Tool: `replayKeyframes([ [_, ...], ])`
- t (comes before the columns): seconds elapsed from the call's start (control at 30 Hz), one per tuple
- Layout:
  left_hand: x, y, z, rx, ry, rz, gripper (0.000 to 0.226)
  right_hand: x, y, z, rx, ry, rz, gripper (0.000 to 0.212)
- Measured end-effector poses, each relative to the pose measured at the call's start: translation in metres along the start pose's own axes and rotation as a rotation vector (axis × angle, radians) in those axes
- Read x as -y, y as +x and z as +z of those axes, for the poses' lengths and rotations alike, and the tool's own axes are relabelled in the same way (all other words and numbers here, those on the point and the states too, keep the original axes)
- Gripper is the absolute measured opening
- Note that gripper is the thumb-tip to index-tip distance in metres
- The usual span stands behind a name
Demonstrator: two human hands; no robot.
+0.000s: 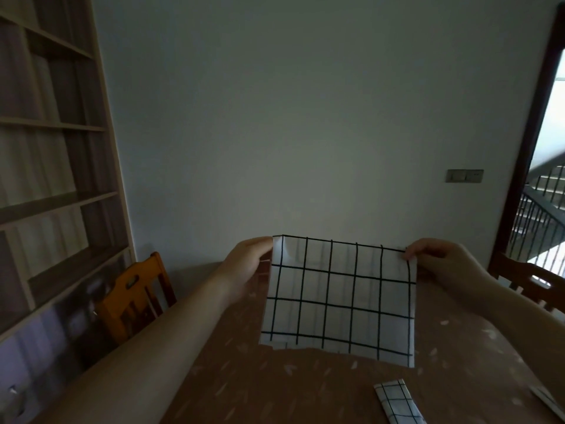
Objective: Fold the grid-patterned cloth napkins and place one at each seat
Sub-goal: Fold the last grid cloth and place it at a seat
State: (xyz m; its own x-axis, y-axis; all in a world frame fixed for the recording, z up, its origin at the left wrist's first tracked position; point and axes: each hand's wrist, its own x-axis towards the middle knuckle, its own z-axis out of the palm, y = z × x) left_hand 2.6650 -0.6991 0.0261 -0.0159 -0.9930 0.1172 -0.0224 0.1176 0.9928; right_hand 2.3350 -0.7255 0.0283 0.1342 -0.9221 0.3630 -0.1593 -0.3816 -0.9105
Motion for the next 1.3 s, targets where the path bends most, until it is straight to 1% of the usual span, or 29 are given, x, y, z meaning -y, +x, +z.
replayKeyframes([
  [0.13, -0.001, 0.001, -0.002, -0.008, -0.021, -0.002, 0.036, 0.004, 0.0, 0.003, 0.004, 0.029, 0.03, 0.034],
  [0.23, 0.001, 0.002, -0.006, -0.023, -0.034, -0.003, 0.039, 0.013, -0.003, 0.003, 0.057, 0.201, 0.106, 0.034],
  [0.27, 0.003, 0.003, -0.008, -0.026, -0.053, 0.003, 0.04, 0.015, -0.004, 0.004, 0.068, 0.2, 0.092, 0.032],
  [0.33, 0.006, 0.006, -0.012, -0.033, -0.115, -0.014, 0.037, 0.018, -0.003, 0.005, 0.073, 0.034, -0.01, 0.031],
  [0.37, 0.007, 0.007, -0.016, -0.009, -0.171, -0.035, 0.038, 0.021, -0.002, 0.005, 0.075, -0.059, -0.067, 0.033],
  [0.43, 0.001, 0.004, -0.018, 0.115, -0.223, -0.09, 0.05, 0.031, -0.001, 0.009, 0.104, -0.176, -0.159, 0.034],
  [0.47, -0.003, 0.002, -0.017, 0.174, -0.172, -0.103, 0.055, 0.037, 0.0, 0.013, 0.132, -0.224, -0.197, 0.031],
  [0.53, -0.011, -0.001, -0.006, 0.258, 0.098, -0.048, 0.058, 0.051, -0.001, 0.026, 0.198, -0.332, -0.27, 0.028],
  [0.63, -0.017, -0.005, 0.03, 0.307, 0.558, 0.191, 0.053, 0.061, -0.002, 0.053, 0.259, -0.412, -0.321, 0.027],
  [0.67, -0.018, -0.006, 0.043, 0.299, 0.628, 0.269, 0.05, 0.064, -0.002, 0.061, 0.264, -0.387, -0.307, 0.027],
  [0.7, -0.018, -0.006, 0.053, 0.279, 0.636, 0.324, 0.049, 0.065, -0.003, 0.065, 0.259, -0.365, -0.294, 0.029],
  [0.77, -0.019, -0.004, 0.063, 0.209, 0.565, 0.386, 0.041, 0.064, -0.003, 0.065, 0.251, -0.381, -0.261, 0.029],
  [0.83, -0.018, -0.001, 0.059, 0.141, 0.49, 0.408, 0.031, 0.058, -0.005, 0.056, 0.296, -0.474, -0.194, 0.013],
  [0.87, -0.016, 0.0, 0.054, 0.111, 0.439, 0.389, 0.027, 0.053, -0.007, 0.051, 0.339, -0.528, -0.168, 0.016],
  [0.93, -0.011, 0.002, 0.043, 0.054, 0.315, 0.335, 0.026, 0.042, -0.012, 0.042, 0.363, -0.583, -0.132, 0.038],
  [0.97, -0.009, 0.002, 0.039, 0.031, 0.262, 0.321, 0.029, 0.038, -0.014, 0.039, 0.335, -0.573, -0.129, 0.043],
  [1.03, -0.007, 0.002, 0.034, 0.034, 0.179, 0.299, 0.031, 0.035, -0.016, 0.035, 0.294, -0.55, -0.156, 0.047],
  [1.13, -0.007, -0.001, 0.039, 0.051, 0.114, 0.239, 0.019, 0.037, -0.017, 0.035, 0.259, -0.549, -0.227, 0.039],
  [1.23, -0.007, -0.001, 0.043, -0.022, -0.001, 0.21, 0.015, 0.043, -0.016, 0.036, 0.146, -0.509, -0.303, 0.034],
  [1.3, -0.006, -0.001, 0.042, -0.044, -0.072, 0.198, 0.014, 0.046, -0.018, 0.035, 0.099, -0.439, -0.319, 0.028],
])
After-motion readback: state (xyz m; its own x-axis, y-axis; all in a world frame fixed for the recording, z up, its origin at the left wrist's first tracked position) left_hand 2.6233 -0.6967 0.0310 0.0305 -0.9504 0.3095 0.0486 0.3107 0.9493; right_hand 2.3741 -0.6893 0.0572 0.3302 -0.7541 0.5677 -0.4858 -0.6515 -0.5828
